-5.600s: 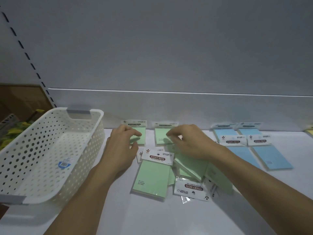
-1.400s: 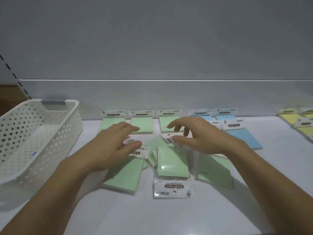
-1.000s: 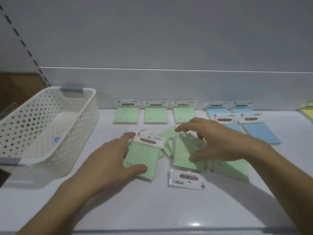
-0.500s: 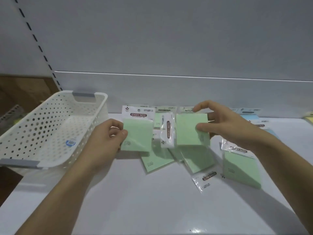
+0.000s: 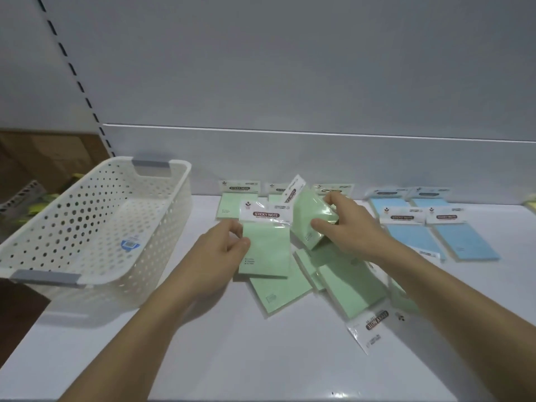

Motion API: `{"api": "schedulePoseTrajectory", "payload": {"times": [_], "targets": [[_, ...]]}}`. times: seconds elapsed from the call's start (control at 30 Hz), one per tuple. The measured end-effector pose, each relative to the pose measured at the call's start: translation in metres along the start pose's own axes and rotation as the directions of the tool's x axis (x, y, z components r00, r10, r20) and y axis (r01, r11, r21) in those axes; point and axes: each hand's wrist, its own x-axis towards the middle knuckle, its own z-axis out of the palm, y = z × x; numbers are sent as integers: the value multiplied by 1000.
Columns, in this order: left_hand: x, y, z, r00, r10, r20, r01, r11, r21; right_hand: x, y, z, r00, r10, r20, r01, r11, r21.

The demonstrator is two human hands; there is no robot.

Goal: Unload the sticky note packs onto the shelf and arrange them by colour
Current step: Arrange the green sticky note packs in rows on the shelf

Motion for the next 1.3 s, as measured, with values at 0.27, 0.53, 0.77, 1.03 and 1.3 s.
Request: {"api": "schedulePoseTrajectory", "payload": {"times": [0.27, 0.53, 0.77, 1.03, 1.3], "targets": [[-15, 6, -4, 999, -9, 31, 10, 1000, -13, -23, -2, -24, 985, 103, 137, -112, 992, 56], [31, -7, -12, 920, -121, -374, 61, 984, -167, 3, -9, -2, 975, 153, 163, -199, 925, 325], [35, -10, -10, 891, 55, -450, 146, 905, 399, 1, 3, 25, 998, 68, 3, -68, 993, 97], [23, -6, -6, 954, 200, -222, -5, 755, 656, -4, 5, 29, 999, -3, -38, -12, 927, -375], [17, -13, 1, 946, 304, 114, -272, 549, 790, -9, 10, 30, 937, -340, 81, 349, 891, -292]]}}
